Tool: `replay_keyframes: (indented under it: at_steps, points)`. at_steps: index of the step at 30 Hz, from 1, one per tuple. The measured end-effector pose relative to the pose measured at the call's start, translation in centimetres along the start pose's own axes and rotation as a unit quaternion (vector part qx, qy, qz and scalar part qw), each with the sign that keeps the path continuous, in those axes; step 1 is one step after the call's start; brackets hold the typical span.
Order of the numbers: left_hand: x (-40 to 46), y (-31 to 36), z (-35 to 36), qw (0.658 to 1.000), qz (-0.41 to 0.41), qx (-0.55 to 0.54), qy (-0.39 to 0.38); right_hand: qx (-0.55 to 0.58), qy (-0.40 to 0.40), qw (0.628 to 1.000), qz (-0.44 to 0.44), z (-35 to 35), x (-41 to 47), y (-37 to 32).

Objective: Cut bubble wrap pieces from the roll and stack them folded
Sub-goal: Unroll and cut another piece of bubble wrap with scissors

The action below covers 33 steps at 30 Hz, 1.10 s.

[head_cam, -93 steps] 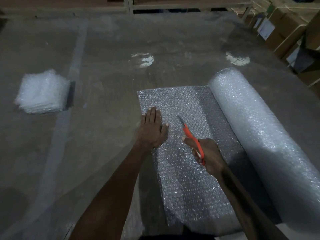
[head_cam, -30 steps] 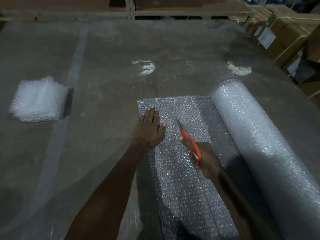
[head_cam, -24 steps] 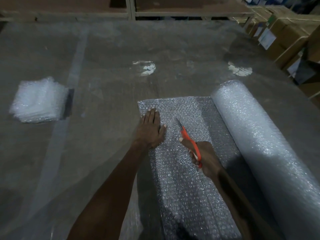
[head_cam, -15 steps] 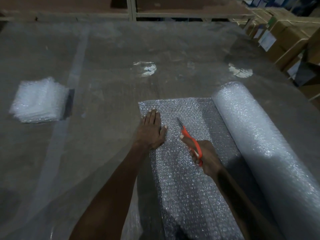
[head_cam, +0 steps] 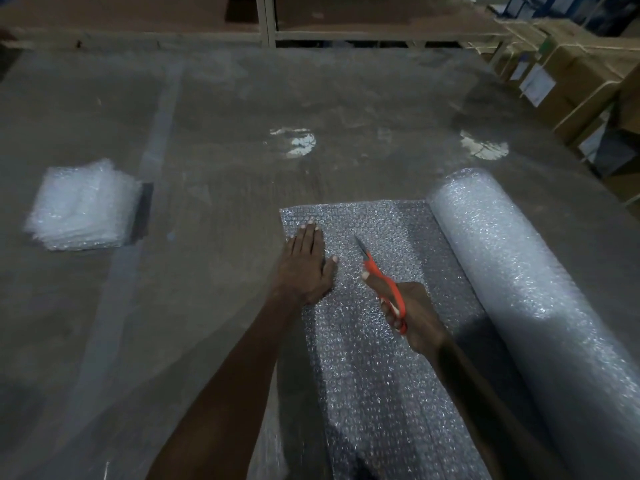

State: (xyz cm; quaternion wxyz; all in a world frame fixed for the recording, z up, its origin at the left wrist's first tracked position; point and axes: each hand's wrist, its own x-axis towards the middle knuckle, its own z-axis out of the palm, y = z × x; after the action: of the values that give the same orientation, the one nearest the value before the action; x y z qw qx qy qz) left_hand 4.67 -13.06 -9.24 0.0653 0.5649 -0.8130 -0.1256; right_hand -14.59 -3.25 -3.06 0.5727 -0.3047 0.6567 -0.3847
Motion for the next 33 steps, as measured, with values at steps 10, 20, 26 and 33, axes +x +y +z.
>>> replay_keyframes:
  at_steps: [10,20,26,33]
  points:
    - [-0.1,0.1,-0.2,1.000,-0.008,0.009,-0.006,0.004,-0.003,1.000,-0.003,0.3,0.7,-0.6]
    - [-0.1,0.3,-0.5,1.000,-0.011,0.010,-0.006,-0.004,-0.002,1.000,0.005,0.6,1.7,-1.4]
    - [-0.1,0.3,-0.5,1.000,-0.010,0.008,-0.010,-0.013,-0.008,1.000,0.010,0.6,2.1,-1.6]
    - [-0.1,0.3,-0.4,1.000,-0.009,0.008,-0.006,-0.004,-0.002,1.000,0.010,0.8,2.4,-1.4]
